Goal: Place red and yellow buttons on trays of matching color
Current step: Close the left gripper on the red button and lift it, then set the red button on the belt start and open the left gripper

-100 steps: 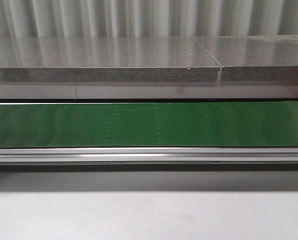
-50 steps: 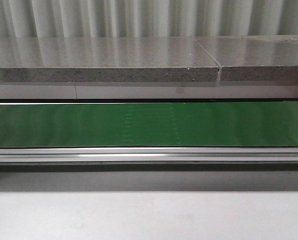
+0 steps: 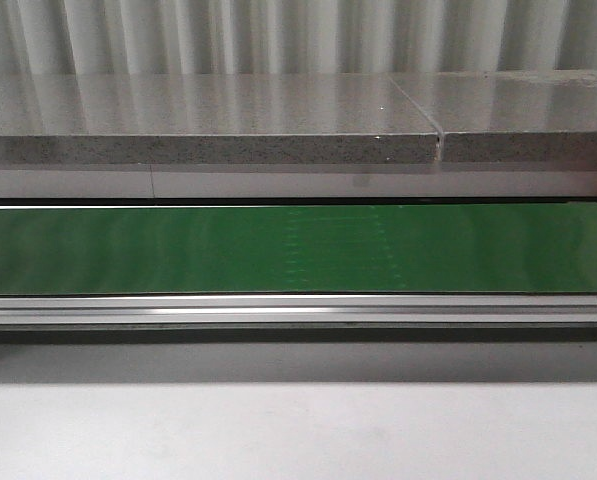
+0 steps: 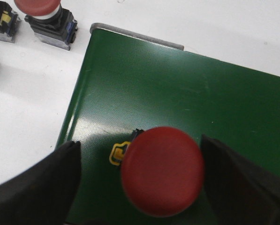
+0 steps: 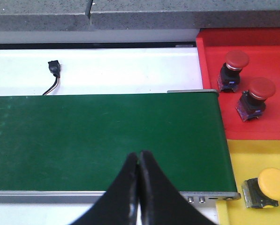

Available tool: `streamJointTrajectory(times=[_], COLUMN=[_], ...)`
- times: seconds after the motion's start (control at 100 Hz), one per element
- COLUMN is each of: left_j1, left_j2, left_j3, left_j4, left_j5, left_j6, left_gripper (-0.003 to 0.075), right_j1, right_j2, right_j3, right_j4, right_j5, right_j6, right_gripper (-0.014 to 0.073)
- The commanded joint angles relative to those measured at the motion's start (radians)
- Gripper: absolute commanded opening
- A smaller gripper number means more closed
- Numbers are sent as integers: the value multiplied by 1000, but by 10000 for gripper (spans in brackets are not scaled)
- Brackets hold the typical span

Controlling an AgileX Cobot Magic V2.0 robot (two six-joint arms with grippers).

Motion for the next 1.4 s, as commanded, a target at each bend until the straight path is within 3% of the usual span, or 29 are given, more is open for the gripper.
streamJointTrajectory(times=[0.0, 0.19, 0.42, 0.65, 0.92, 1.39], left_j1=[-7, -7, 6, 137, 321, 418], left_j2=[-32, -59, -149, -145, -37, 221], left_j3=[-51, -123, -162, -162, -162, -174], left_j4=[-26, -108, -91, -91, -115, -109], left_j5=[3, 75, 62, 62, 42, -23], left_j6=[44, 145, 147, 147, 147, 147], left_gripper=[601, 596, 596, 596, 596, 596], right_j1=[2, 2, 2, 2, 2, 2], right_j2=[-4, -4, -4, -4, -4, -4], right_j3=[-26, -26, -26, -26, -26, -26], right_j4=[6, 6, 6, 6, 6, 6], right_j5=[-62, -60, -60, -60, -61, -61], right_j6=[-10, -10, -10, -10, -10, -10], right_gripper=[-67, -67, -67, -67, -67, -67])
